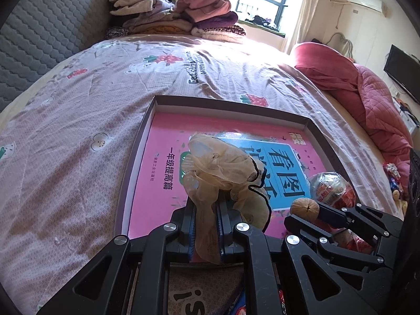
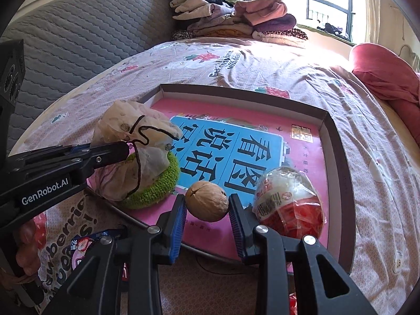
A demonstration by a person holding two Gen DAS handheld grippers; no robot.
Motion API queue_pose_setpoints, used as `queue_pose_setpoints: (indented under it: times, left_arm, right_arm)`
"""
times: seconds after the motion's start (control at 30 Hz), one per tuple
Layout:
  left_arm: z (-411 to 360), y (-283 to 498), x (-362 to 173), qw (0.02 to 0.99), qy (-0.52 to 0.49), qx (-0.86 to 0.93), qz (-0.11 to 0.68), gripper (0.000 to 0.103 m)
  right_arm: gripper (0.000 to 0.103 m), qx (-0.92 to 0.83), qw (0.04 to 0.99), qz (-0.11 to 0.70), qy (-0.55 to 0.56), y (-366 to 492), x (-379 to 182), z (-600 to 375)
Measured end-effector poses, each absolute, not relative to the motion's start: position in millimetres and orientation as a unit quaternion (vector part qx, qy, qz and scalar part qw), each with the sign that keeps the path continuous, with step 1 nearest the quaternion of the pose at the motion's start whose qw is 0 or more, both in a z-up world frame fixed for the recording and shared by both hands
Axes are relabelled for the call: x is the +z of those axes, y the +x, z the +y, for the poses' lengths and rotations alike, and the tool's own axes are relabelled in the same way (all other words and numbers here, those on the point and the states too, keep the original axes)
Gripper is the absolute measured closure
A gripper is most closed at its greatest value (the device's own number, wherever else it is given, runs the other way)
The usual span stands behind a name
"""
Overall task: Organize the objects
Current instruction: 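Lower the mesh puff into the tray and open the left tool while the right tool releases the walnut there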
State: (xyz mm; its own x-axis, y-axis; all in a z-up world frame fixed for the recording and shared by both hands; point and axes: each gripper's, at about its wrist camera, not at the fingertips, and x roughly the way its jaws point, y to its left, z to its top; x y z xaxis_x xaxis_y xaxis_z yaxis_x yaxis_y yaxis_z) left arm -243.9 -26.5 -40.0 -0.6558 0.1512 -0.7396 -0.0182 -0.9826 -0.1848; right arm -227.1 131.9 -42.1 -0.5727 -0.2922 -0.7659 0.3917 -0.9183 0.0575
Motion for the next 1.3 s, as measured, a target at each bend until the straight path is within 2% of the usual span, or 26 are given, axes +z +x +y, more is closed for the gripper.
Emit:
queue_pose_setpoints:
  times: [0.2,0.33,0.43,0.63,0.8,0.93,1.23,1.3]
  left_arm:
    - [-29,-246,-44,0.044,-0.422,0.902,-0.081,0.087]
    - [-28,-244,-42,0.043,-0.421,0.903,-0.076,0.077]
    - [-30,-242,-40,0.043,-0.419,0.903,-0.077,0.075]
    - [-33,-240,-38,0.041,-0.419,0.904,-0.075,0.060]
    - [-36,-239,-38,0.041,-0.422,0.902,-0.078,0.058]
    - [-36,-237,-35,0.043,-0.420,0.903,-0.080,0.051]
    - [-36,-229,-25,0.037,-0.411,0.907,-0.081,0.044]
    - [-36,-227,-21,0.035,-0.405,0.910,-0.080,0.041]
  right_arm:
    - [0.070,-0.884,0.189,0.058,0.423,-227,-43,132]
    - [0.070,-0.886,0.185,0.062,0.420,-227,-42,130]
    - [0.070,-0.887,0.185,0.064,0.419,-226,-42,129]
    - [0.070,-0.886,0.184,0.063,0.421,-227,-42,130]
    - [0.070,-0.887,0.181,0.063,0.419,-227,-41,131]
    - [0.070,-0.890,0.182,0.060,0.415,-226,-37,132]
    - [0.069,-0.892,0.183,0.043,0.412,-224,-28,136]
    - [0.066,-0.892,0.183,0.046,0.410,-223,-26,136]
